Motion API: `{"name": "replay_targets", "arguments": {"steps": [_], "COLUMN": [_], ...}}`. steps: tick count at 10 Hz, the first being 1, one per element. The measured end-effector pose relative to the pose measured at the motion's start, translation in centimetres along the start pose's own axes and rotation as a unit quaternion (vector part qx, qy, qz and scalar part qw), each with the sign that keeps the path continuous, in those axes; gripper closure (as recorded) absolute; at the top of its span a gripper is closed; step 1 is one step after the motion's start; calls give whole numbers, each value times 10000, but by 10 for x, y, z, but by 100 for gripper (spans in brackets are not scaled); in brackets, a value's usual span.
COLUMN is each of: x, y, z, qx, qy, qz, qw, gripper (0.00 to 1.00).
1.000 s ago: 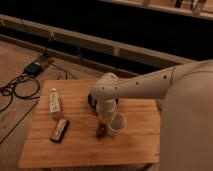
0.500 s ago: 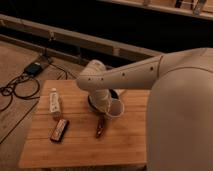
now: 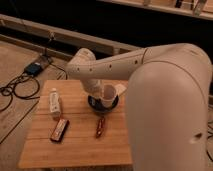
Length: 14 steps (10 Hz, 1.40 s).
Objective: Place the ceramic cup in the ceramic bowl
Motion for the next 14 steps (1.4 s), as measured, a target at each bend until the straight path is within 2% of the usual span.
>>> {"name": "replay_targets", "arguments": {"steps": [1, 6, 9, 12, 14], "x": [-13, -43, -53, -55, -56], "y": [-2, 9, 20, 26, 28], "z": [10, 63, 82, 94, 95], "qx": [-15, -220, -290, -239, -213], "qy": [27, 313, 389, 472, 475], "qz": [-153, -632, -885, -1070, -1123], "qw": [9999, 9973, 9949, 9928, 9923], "gripper": [100, 100, 78, 44, 27]}}
